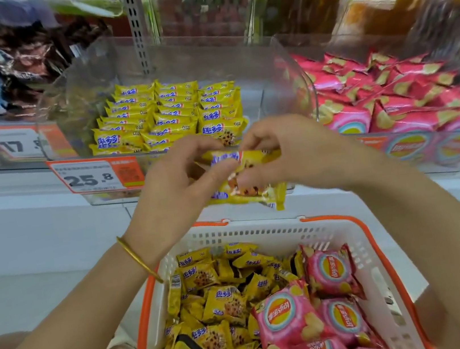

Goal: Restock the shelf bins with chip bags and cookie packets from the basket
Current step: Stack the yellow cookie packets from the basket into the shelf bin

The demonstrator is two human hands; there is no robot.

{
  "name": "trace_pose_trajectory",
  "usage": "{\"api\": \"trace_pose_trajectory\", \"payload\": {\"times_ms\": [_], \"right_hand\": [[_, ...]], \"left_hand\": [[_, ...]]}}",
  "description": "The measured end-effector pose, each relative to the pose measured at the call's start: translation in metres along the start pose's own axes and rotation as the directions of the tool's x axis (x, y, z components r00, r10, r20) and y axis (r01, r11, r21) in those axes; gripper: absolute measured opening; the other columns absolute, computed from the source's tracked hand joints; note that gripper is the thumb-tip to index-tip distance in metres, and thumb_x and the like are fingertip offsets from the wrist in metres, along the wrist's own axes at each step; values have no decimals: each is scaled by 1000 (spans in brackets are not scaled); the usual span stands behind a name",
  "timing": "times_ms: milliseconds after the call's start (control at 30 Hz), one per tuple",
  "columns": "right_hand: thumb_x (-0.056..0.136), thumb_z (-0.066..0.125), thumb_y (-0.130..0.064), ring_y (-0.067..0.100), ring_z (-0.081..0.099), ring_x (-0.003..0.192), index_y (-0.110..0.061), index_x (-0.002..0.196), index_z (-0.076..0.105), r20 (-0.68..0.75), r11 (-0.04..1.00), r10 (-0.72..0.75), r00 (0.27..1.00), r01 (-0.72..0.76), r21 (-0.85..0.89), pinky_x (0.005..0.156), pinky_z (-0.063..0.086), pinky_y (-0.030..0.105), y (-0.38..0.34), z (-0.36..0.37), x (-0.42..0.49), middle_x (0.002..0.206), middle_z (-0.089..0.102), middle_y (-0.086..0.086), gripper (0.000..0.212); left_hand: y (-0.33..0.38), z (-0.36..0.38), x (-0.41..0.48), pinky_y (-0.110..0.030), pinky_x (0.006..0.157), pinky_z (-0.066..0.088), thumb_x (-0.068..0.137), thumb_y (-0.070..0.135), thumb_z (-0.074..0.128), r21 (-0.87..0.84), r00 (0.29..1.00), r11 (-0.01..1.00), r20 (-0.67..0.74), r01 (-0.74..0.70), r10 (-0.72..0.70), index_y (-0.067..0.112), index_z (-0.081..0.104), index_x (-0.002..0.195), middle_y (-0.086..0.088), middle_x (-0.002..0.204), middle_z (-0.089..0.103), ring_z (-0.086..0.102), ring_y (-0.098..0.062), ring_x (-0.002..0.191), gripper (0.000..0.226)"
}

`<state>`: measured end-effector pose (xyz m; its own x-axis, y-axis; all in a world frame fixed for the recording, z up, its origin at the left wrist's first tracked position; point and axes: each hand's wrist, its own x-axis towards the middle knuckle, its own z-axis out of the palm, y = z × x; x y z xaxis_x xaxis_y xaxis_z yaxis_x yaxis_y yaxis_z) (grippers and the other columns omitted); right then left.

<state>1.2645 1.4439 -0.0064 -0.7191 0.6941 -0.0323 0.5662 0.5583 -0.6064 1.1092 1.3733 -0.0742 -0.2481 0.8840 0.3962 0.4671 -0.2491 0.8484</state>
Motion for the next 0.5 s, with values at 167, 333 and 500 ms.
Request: {"api": "trace_pose_trajectory", "payload": {"times_ms": [167,333,500], "right_hand": [[73,78,-36,13,53,82,-13,94,61,-384,974,9,923,-96,-208,68,38,26,-13,-40,36,88,58,0,35],[87,61,-13,35,52,119,-5,126,50,-463,751,85,882,-362,-552,87,45,39,4,-42,127,131,47,17,41],[93,54,-11,31,41,131,-3,136,45,-381,654,275,883,-462,-599,99,42,41,41,-32,181,141,38,18,44]], "left_hand": [[3,-18,24,-24,72,47,91,25,50,361,928,904,-198,-230,315,15,55,113,2,110,56,57,-10,94,25],[0,-7,69,-44,94,42,87,47,19,710,971,662,169,-241,171,11,64,110,-9,120,61,52,-30,115,62],[-11,8,85,-39,99,36,82,52,1,818,962,524,272,-237,10,20,61,116,1,132,52,43,-21,126,76]]}}
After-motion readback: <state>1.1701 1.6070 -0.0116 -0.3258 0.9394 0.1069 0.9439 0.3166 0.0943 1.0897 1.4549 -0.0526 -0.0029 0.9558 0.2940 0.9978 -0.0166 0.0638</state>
